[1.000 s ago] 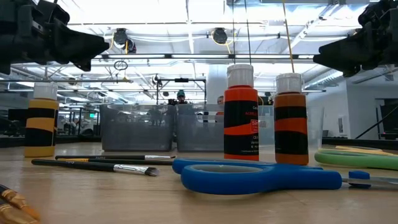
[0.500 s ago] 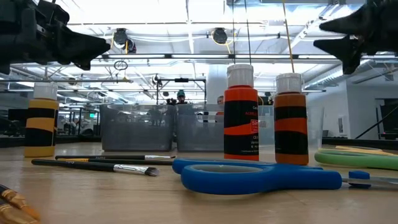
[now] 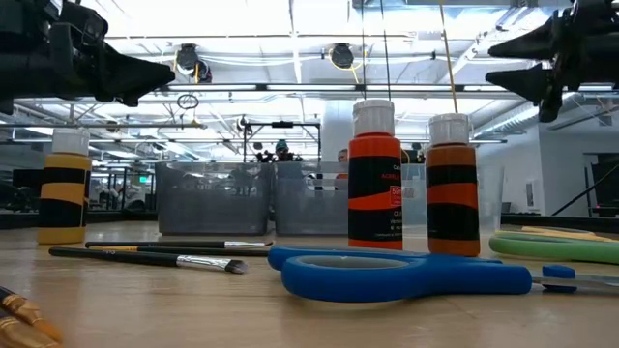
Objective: Pick & Place Paint Supplies
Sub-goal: Put the yellow scissors into the transparent bin
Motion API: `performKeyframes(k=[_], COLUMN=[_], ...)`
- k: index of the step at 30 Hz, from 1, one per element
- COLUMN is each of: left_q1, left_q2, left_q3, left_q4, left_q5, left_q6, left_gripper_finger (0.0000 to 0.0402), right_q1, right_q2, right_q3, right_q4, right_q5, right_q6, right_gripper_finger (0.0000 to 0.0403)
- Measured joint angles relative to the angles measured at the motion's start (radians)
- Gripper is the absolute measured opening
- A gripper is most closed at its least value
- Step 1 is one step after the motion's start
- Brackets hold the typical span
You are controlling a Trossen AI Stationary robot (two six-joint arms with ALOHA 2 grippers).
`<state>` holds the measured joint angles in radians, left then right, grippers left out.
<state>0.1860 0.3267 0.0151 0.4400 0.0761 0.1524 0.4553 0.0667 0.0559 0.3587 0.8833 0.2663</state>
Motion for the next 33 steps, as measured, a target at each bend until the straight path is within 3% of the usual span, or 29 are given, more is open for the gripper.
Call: performKeyframes(k=[2, 5, 7, 9, 13, 15, 17, 21, 26, 29, 33], left_q1=[0.0, 0.0, 0.0, 0.0, 0.0, 0.0, 0.0, 0.0, 0.0, 0.0, 0.0], left_q2=[0.0, 0.0, 0.0, 0.0, 0.0, 0.0, 0.0, 0.0, 0.0, 0.0, 0.0], left_q3=[0.0, 0.0, 0.0, 0.0, 0.0, 0.0, 0.0, 0.0, 0.0, 0.0, 0.0], left_q4=[0.0, 0.0, -0.001, -0.001, -0.004, -0.012, -0.027, -0.035, -0.066, -0.077, -0.078], left_q5=[0.0, 0.0, 0.0, 0.0, 0.0, 0.0, 0.0, 0.0, 0.0, 0.0, 0.0], left_q6=[0.0, -0.002, -0.004, -0.004, -0.029, -0.039, -0.049, -0.053, -0.053, -0.054, -0.059], left_gripper_finger=[0.0124, 0.0124, 0.0124, 0.0124, 0.0124, 0.0124, 0.0124, 0.0124, 0.0124, 0.0124, 0.0124], right_q1=[-0.001, 0.0, 0.008, 0.023, 0.045, 0.058, 0.066, 0.077, 0.075, 0.075, 0.07], right_q2=[0.015, 0.103, 0.212, 0.342, 0.636, 0.757, 0.867, 1.069, 1.301, 1.386, 1.473], right_q3=[0.0, 0.0, 0.003, 0.027, 0.187, 0.316, 0.471, 0.786, 1.017, 1.046, 1.019], right_q4=[0.058, 0.206, 0.343, 0.426, 0.392, 0.24, -0.042, -0.649, -1.243, -1.383, -1.389], right_q5=[-0.092, -0.377, -0.494, -0.521, -0.5, -0.452, -0.386, -0.308, -0.398, -0.452, -0.52], right_q6=[0.008, -0.022, -0.058, -0.12, -0.175, -0.161, -0.1, 0.212, 0.619, 0.782, 0.874], right_gripper_finger=[0.0188, 0.0195, 0.0204, 0.0218, 0.026, 0.0284, 0.0306, 0.0332, 0.0337, 0.0334, 0.033])
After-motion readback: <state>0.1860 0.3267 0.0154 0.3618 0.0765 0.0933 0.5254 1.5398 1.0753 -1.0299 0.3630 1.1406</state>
